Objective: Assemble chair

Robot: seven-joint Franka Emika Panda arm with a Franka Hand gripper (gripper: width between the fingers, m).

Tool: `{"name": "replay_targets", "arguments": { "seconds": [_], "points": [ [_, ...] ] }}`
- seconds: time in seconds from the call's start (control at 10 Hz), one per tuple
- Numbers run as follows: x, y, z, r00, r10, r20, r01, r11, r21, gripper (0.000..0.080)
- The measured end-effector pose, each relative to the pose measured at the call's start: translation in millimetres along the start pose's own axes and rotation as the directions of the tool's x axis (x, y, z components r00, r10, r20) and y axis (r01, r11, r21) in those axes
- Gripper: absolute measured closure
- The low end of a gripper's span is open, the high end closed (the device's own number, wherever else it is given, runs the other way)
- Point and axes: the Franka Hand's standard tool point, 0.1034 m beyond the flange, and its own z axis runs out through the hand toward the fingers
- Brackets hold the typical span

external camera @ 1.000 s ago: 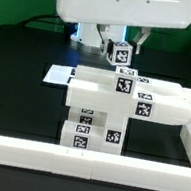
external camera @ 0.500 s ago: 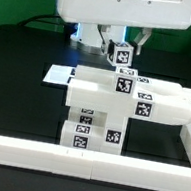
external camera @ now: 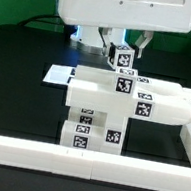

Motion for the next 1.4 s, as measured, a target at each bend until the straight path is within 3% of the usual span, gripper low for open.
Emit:
{"name": "replay_targets", "arguments": {
  "seconds": [0.3,1.1,1.4],
  "points": [
    [-0.1,-11.6,1.5,1.000,0.000,-0.005,0.000,1.000,-0.004,0.0512],
    [-5.6,-7.5,6.7,1.000,0.014,-0.003,-0.014,1.000,0.000,0.0512],
    [-4.5,-9.9,9.4,0.999,0.013,-0.038,-0.014,1.000,-0.019,0.0512]
  ]
}}
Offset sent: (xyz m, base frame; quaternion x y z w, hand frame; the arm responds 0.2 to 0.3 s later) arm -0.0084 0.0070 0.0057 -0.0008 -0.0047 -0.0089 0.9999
